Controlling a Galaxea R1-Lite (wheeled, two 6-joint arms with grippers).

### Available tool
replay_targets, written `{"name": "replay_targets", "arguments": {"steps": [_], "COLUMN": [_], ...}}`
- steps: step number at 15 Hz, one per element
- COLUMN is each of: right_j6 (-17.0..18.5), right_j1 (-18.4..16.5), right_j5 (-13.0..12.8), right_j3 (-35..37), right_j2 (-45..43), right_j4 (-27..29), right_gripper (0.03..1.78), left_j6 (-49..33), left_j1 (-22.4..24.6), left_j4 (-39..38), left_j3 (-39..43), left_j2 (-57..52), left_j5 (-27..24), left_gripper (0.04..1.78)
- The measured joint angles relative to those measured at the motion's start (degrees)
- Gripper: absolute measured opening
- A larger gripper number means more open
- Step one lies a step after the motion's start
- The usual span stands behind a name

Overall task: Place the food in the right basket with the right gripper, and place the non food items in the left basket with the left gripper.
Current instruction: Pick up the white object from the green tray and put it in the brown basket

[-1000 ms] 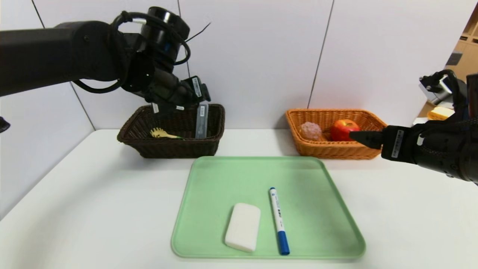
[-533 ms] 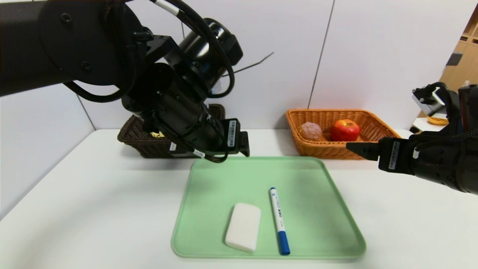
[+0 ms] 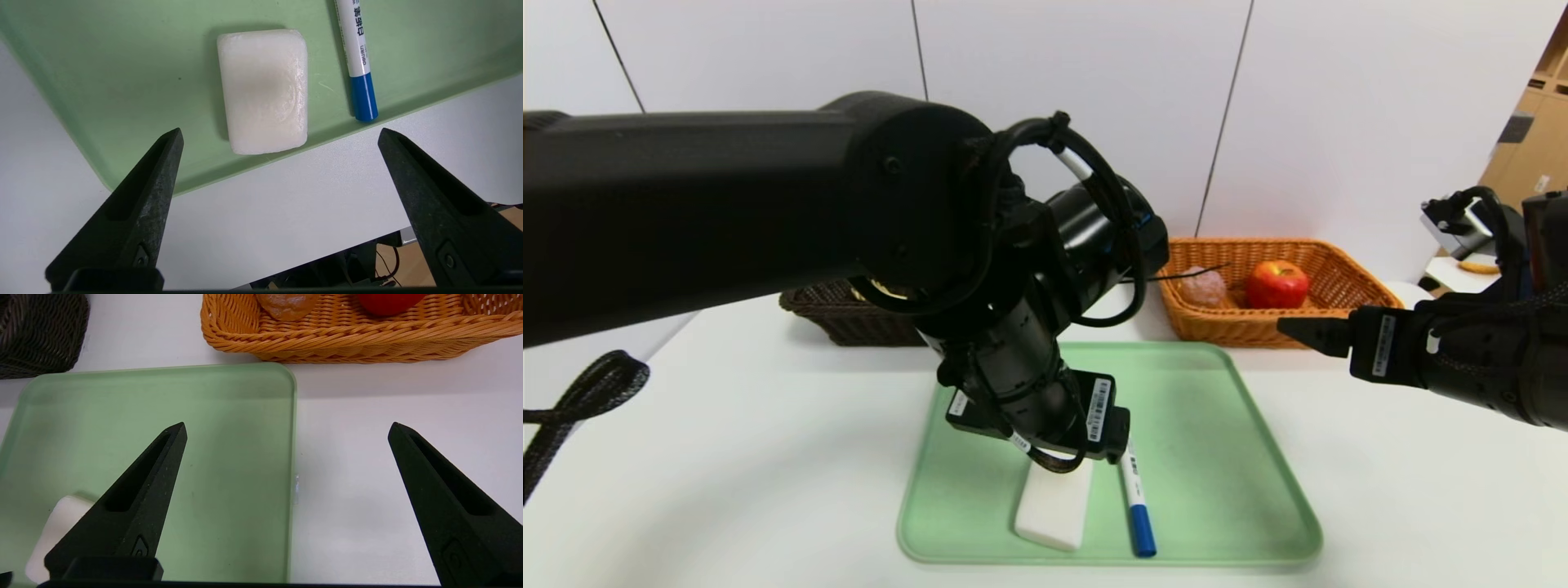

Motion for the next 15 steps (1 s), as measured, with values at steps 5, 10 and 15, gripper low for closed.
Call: {"name": "replay_targets", "arguments": {"steps": [5,10,15], "right_j6": [0.2,0.0,0.0], "right_j1": [-0.3,-0.4,-0.6], "right_j5": [2.4,2.7,2.7], "right_j3": [1.1,2.4,3.3], "right_j2": [0.4,1.0,1.1], "right_j4": [-0.1,-3.9,-4.6], "right_gripper": [1.70,1.70,1.70], "left_j6": [-1.5,-1.6,-3.2], "left_j1": [-0.3,-0.2,0.1], "left_j4": [-0.2,-0.2,-0.1], "left_j3": [-0.1,0.0,0.0], "left_j2": [4.0,6.2,8.4], "left_j5": [-1.6,-1.5,-1.5], "left_gripper": [1.69,1.69,1.69]}}
